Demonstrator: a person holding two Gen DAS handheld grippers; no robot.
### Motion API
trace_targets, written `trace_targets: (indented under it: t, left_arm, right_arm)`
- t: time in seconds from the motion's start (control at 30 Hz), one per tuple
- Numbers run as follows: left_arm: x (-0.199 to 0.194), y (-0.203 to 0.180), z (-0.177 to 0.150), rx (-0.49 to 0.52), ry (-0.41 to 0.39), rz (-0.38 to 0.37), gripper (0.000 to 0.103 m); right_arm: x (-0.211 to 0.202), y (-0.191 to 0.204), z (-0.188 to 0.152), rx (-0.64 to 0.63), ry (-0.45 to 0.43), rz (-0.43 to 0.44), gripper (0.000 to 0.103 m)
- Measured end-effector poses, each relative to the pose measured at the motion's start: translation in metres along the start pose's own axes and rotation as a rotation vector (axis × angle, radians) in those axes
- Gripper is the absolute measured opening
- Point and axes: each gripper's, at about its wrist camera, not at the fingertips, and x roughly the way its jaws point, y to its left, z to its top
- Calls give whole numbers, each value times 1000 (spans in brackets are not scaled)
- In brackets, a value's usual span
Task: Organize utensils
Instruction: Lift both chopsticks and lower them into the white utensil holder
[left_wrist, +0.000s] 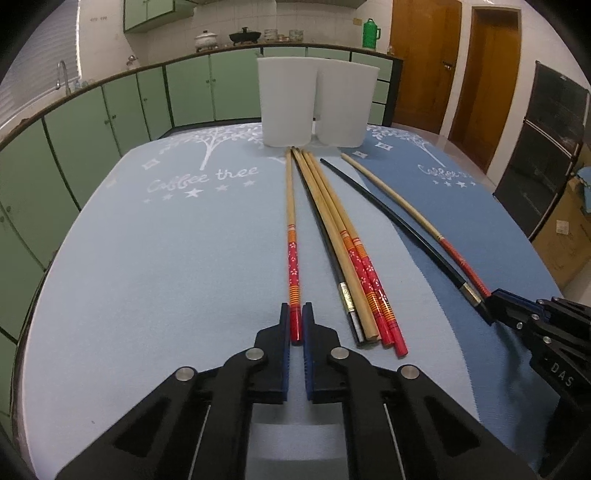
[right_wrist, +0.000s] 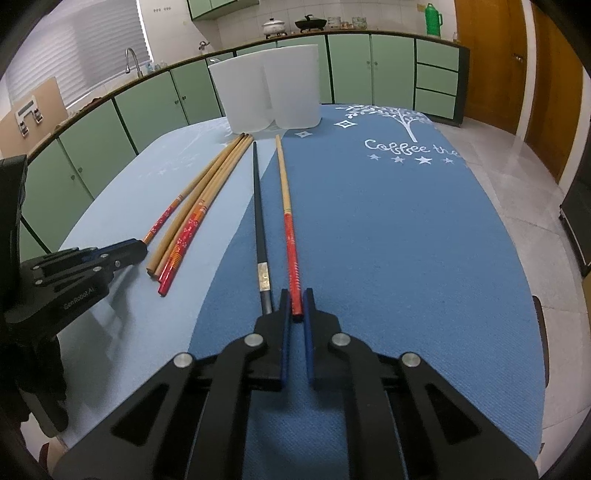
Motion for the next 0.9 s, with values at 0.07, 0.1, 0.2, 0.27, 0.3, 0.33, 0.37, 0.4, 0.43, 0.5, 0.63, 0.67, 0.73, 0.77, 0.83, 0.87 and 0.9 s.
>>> trace_targets:
  t: [0.07,0.1,0.2,0.27,0.3,0.33,0.37,0.4,0.43,0.5,0.63,0.67,0.73,0.77,0.83,0.87,0.9]
  left_arm:
    - [-3,1,1,-8,-6,-9,6]
    - [-7,2,1,-11,-12,-12,6]
    - [-25,6,6,-8,-44,-5,6]
    - [-40,9,12,-9,-72,-7,6]
    - [-49,10,15,-6,-88,-5,6]
    - [-59,11,20,0,-111,-2,6]
    - [-66,11,24,3,-128,-2,6]
    - [-74,12,28,4,-147,-4,6]
    - [-81,12,33,6,-164,-5,6]
    - [-95,12,45,13,-205,-11,6]
    - [-117,13,72,29,-236,-39,6]
    - [-120,13,77,34,-246,-41,6]
    - [-127,14,86,46,-256,-42,6]
    - [-127,15,90,49,-254,-49,6]
    - [-123,16,90,43,-242,-58,6]
    - [-118,17,88,40,-237,-58,6]
    - [-112,19,84,34,-228,-58,6]
  right_arm:
    - [-2,0,1,8,-1,13,5]
    - [-4,1,3,11,-3,21,5]
    - [-16,4,10,-1,-37,28,5]
    - [-26,5,17,-8,-67,31,5]
    - [-32,6,22,-10,-83,33,5]
    - [-41,7,29,-15,-107,34,5]
    - [-46,7,33,-21,-123,34,5]
    - [-53,8,39,-26,-141,33,5]
    - [-60,9,45,-31,-158,34,5]
    - [-70,10,56,-39,-187,39,5]
    - [-96,10,88,-65,-247,35,5]
    - [-102,10,98,-69,-265,37,5]
    - [-112,6,114,-69,-289,48,5]
    - [-113,5,121,-66,-292,49,5]
    - [-114,3,128,-61,-287,46,5]
    - [-114,3,128,-59,-286,37,5]
    - [-114,3,126,-59,-286,30,5]
